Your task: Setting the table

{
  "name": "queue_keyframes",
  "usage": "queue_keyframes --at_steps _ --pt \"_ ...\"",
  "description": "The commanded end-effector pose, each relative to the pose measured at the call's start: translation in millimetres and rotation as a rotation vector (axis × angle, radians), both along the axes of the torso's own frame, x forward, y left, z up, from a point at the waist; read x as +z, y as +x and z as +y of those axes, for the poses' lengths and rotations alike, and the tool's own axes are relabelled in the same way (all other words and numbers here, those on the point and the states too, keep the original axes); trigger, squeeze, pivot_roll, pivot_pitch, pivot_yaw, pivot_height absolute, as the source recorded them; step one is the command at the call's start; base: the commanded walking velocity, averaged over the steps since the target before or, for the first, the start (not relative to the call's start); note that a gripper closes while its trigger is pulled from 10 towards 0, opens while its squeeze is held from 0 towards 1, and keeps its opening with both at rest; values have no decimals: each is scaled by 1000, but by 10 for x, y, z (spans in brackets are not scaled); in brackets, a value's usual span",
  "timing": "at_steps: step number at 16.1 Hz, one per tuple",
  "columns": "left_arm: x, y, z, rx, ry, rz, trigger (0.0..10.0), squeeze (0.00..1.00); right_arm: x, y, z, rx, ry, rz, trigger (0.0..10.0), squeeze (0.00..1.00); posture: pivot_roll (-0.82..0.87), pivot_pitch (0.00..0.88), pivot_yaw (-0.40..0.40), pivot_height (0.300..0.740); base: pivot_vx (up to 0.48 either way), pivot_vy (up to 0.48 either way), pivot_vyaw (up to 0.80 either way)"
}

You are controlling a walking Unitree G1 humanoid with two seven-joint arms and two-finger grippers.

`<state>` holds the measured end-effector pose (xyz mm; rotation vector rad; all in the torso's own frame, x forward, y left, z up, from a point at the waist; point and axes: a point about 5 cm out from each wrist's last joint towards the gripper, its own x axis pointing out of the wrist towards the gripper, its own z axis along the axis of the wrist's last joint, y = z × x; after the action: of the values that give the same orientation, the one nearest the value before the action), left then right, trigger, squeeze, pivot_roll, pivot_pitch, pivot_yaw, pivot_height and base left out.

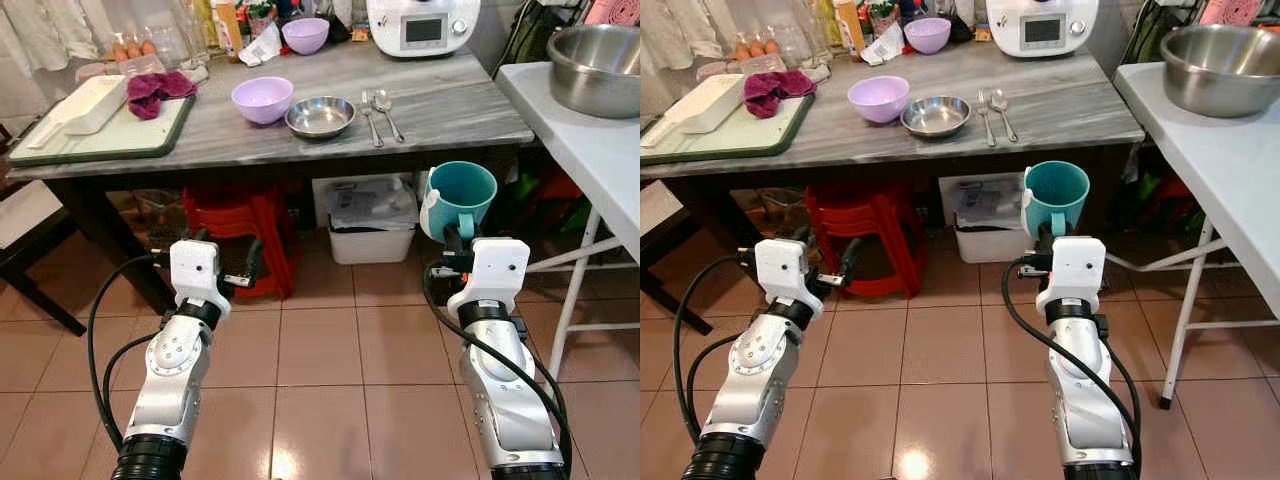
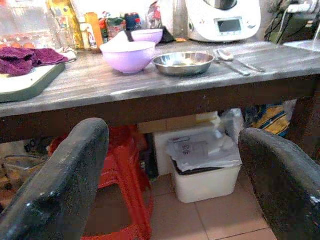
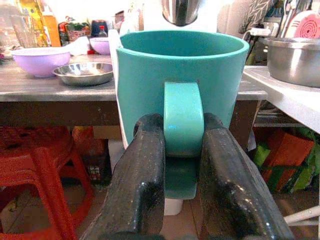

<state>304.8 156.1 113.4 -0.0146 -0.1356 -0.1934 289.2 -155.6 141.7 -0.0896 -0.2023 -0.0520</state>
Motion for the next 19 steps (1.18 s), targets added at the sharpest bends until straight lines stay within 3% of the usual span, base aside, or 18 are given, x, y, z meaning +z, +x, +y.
queue_keyframes --at_steps 1,19 --pt "32 -10 22 1 -4 -10 10000 0 47 14 -8 -4 3 -27 10000 0 -118 71 94 740 334 0 0" --pt "17 -34 -88 -47 -42 -1 10000 0 74 32 -24 1 -14 -40 10000 0 -125 64 89 740 480 0 0"
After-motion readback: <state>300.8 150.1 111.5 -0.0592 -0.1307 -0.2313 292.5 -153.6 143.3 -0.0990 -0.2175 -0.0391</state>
